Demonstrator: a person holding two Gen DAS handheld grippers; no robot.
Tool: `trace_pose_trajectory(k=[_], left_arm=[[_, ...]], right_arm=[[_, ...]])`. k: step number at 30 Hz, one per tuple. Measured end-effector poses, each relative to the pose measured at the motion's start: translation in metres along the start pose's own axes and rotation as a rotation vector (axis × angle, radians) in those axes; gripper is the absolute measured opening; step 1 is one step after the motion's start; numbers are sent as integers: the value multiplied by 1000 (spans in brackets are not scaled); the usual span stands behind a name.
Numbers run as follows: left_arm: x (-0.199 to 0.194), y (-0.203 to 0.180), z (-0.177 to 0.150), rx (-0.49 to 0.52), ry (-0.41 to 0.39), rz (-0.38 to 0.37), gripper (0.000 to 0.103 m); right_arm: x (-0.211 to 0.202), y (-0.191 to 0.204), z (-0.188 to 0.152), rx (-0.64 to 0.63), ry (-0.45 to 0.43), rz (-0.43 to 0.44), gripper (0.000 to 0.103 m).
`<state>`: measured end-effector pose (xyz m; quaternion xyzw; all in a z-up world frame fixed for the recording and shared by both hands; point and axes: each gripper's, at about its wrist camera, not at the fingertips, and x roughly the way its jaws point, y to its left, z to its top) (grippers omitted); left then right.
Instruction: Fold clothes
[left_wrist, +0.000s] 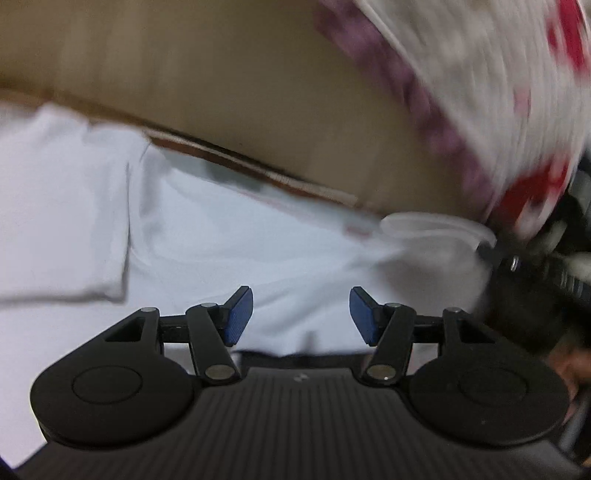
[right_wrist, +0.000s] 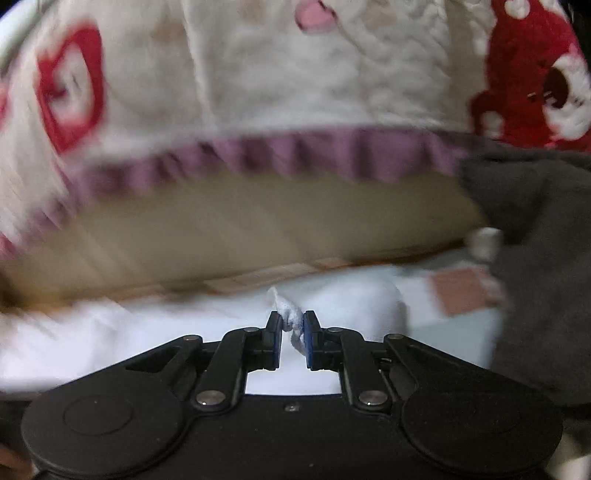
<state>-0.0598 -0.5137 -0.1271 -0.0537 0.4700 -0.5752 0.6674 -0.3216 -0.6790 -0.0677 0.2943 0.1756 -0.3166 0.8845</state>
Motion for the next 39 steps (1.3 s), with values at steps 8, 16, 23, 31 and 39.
trace_pose_trajectory(k=[8,16,23,31,39], left_arm=[[-66,73,34,-349,-60,-204,63],[-157,180,44,-504,-166,-178,64],[-205,253,19,-508,-214,-12,67],[-224,279,0,-553,-233,-59,67],[-198,226,-3,-241,-96,159,69]], right_arm=[[32,96,-2,131,69,311,15],[75,235,-44,65,156,472,15],[111,310,-83,54,318,570,16],[79,289,-79,-17,431,696,50],[29,173,-81,-269,321,266,57]])
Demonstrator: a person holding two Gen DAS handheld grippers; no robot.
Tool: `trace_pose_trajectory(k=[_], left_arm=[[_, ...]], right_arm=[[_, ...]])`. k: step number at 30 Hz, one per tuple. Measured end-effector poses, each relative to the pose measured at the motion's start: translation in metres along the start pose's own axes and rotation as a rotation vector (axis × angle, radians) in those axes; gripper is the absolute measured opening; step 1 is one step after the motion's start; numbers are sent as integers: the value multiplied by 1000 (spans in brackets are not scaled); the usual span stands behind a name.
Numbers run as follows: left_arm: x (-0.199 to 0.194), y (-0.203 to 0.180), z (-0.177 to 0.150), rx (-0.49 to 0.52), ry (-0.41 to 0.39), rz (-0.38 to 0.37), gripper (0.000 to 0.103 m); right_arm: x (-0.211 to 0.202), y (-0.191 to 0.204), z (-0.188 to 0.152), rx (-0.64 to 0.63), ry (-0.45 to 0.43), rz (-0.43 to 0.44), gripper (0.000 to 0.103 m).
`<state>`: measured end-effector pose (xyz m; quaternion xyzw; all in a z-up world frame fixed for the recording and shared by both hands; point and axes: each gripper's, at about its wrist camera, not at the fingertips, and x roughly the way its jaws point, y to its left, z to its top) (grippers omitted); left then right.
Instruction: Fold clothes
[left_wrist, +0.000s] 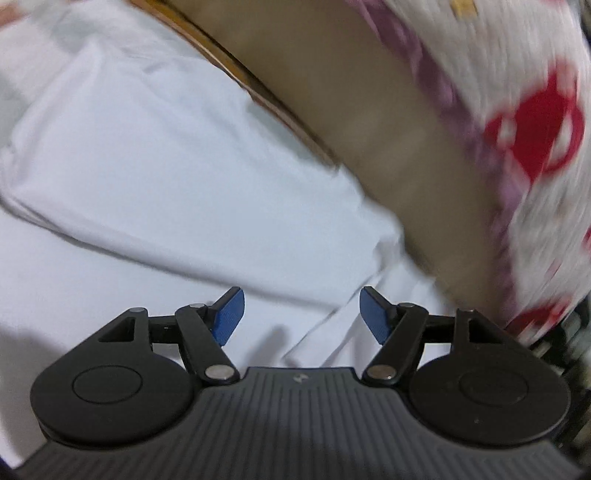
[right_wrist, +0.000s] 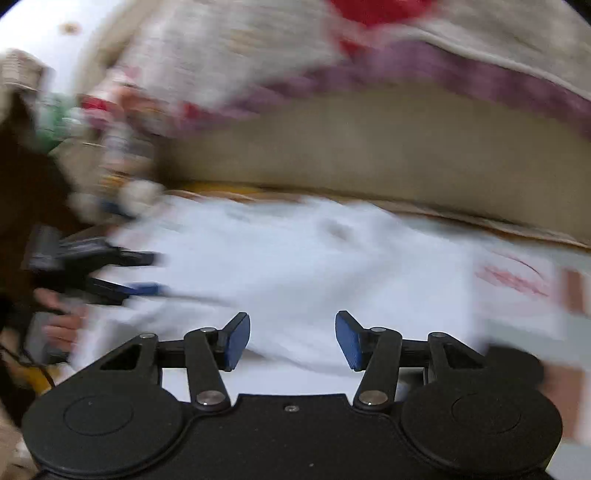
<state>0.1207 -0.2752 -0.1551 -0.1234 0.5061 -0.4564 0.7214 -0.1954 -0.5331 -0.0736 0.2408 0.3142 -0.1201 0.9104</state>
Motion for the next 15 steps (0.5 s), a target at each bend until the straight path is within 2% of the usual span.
trace_pose_trajectory(k=[1,4,6,8,10,12,14,15], left_arm=[[4,-6,-6,29,18,17,69],[17,-23,-24,104,71,57,69],[23,-23,-32,48,91,23,70],[24,-30,-36,56,43,66,70],[27,-40,-37,112,3,114,70],[33,-47,-41,170,-8,127,70],[38,-53,-48,234,-6,131,65],[40,-58,-52,289,-11,161,59]], right_arm=[[-2,-12,-5,50,-7,-16,57],[3,-19,-13,9,24,-100,57],[12,-19,-20,-40,66,-133,57],[18,-19,-28,-50,76,-140,57],[21,-19,-34,-39,66,-159,57],[26,-19,-36,-14,52,-174,57],[31,-22,-38,13,37,-179,57],[31,-24,-39,17,29,-189,57]])
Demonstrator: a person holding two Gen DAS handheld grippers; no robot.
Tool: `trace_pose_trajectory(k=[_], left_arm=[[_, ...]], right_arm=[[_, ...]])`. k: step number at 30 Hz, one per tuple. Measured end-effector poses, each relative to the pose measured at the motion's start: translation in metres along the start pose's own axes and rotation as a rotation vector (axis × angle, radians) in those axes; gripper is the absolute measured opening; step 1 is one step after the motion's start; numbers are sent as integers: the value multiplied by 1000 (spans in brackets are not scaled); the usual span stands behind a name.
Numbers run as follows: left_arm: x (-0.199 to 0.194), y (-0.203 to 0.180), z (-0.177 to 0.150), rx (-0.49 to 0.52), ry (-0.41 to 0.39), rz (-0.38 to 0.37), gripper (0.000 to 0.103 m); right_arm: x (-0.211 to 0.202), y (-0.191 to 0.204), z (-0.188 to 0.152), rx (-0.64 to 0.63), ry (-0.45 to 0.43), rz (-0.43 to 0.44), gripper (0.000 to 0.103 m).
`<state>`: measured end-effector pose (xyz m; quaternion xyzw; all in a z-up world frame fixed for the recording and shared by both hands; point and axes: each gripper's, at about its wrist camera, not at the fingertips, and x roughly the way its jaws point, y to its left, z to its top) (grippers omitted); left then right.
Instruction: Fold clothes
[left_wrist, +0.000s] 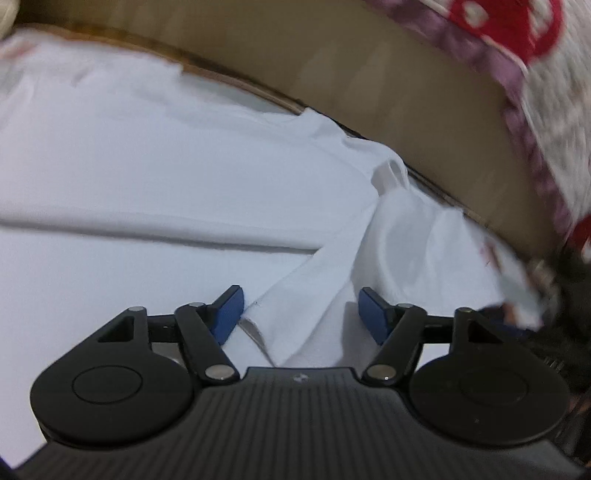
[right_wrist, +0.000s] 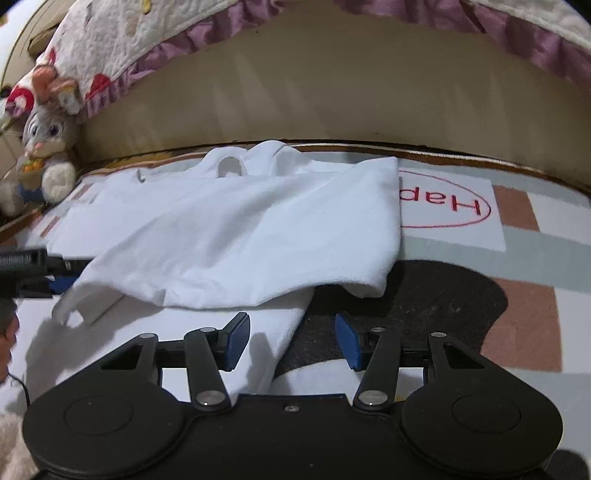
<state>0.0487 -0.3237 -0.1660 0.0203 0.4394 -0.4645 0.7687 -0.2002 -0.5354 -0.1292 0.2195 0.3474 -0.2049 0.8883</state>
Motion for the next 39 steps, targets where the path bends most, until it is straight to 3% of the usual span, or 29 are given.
trace_pose_trajectory(k=[1,2,3,5,8,10,13,16,18,20,23,28,30,31,36,39], left_arm=[[0,-7,-2,55,-5,30,56],[1,-13,-4,104,-7,58,46],[3,-17,-4,135,-4,79,28],[5,-21,-4,162,9,76,8],[0,-16,-1,148,-17,8,6],[-8,-20,4,187,-49,32,6],[-38,-26,16,214,-147,-20,6],[-55,-36,25,248,-175,-28,6],[-57,-41,24,259,-182,-65,6],[-55,-46,17,286,-168,-89,6],[-43,-52,5,310,-138,-88,5],[-50,-54,-6,282,-161,-140,5],[-56,-55,-3,281,-173,-161,5],[-59,-56,-1,284,-177,-167,5],[-69,-61,10,300,-200,-198,5],[-71,-67,16,310,-220,-198,5]], right_arm=[[2,1,-2,-3,-5,-6,57],[4,0,-4,2,-11,14,57],[6,-1,-5,7,-17,39,57],[9,-2,-8,24,-17,70,58],[11,5,-9,-27,-21,36,58],[13,11,-10,-61,-28,15,58],[15,24,-14,-154,-30,-40,58],[4,34,-4,-180,-88,-83,57],[-15,40,20,-167,-193,-33,57],[-20,41,54,-129,-231,57,57],[17,48,115,-101,-68,220,54],[117,60,165,-218,186,128,54],[138,65,163,-332,254,62,30],[146,66,161,-390,273,21,4],[136,35,167,-360,144,-118,9],[108,6,166,-144,56,-33,10]])
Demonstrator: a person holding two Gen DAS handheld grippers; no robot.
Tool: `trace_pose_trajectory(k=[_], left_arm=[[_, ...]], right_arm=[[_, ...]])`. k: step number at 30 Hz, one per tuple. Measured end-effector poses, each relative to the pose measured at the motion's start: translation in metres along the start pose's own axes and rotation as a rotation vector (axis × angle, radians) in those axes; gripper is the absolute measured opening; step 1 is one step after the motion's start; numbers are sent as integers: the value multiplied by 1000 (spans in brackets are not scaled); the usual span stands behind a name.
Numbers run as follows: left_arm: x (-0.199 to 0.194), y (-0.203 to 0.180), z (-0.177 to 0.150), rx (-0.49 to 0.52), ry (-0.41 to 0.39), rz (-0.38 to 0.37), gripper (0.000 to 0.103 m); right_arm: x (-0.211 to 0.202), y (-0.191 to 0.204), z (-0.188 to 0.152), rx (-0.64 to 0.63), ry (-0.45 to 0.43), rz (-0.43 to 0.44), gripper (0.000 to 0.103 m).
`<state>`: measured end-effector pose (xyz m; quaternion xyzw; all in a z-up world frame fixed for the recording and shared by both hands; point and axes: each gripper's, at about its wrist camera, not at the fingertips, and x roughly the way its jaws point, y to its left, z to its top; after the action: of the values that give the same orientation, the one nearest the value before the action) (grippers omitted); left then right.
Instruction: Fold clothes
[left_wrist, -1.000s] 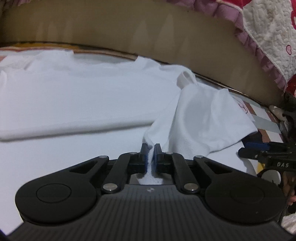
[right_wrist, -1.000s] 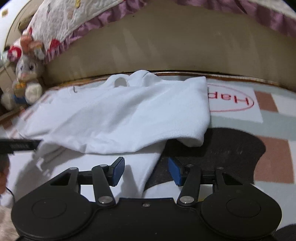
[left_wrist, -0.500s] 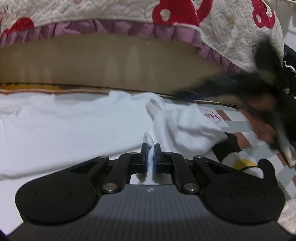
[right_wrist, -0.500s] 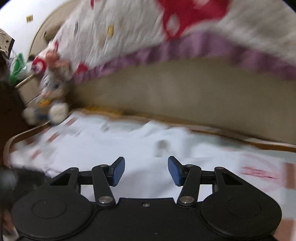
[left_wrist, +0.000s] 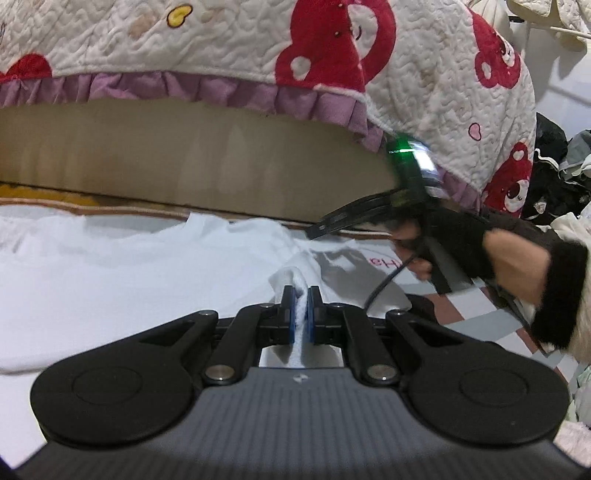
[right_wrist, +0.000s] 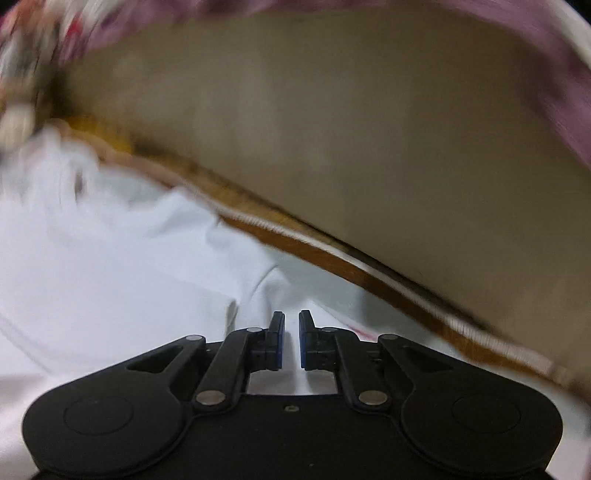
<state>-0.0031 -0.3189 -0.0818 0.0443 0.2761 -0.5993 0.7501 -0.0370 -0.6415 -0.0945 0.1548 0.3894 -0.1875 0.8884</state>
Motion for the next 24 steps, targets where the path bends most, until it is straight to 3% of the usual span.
trace_pose_trajectory(k=[1,3,5,8,10,11,14,17,20,22,24], left_arm=[[-1,0,4,6,-11,0,5],[-3,2,18,26,-37,13,5],[-7,6,34,50,-67,35,5],[-11,16,65,96,-87,86,5],[-4,21,82,95,-80,183,5],[-3,21,87,89,-87,181,5],[-13,20,95,96,-159,199,5],[-26,29,97,85,-186,253,5],[-34,54,91,77,-147,341,5],[-29,70,81,115,-89,461,5],[-21,91,70,97,-31,525,5]], right_arm=[[-16,-7,-7,81,-54,33,14],[-51,-21,-24,244,-171,101,31],[-84,-31,-51,342,-280,112,44],[-108,-31,-93,356,-326,104,61],[-114,-27,-124,339,-344,109,69],[-111,-23,-142,316,-347,118,70],[-81,-2,-161,193,-192,68,69],[-68,14,-161,45,-145,-78,69],[-58,18,-158,-16,-136,-125,69],[-51,19,-156,-35,-156,-127,69],[-48,16,-155,-21,-173,-114,56]])
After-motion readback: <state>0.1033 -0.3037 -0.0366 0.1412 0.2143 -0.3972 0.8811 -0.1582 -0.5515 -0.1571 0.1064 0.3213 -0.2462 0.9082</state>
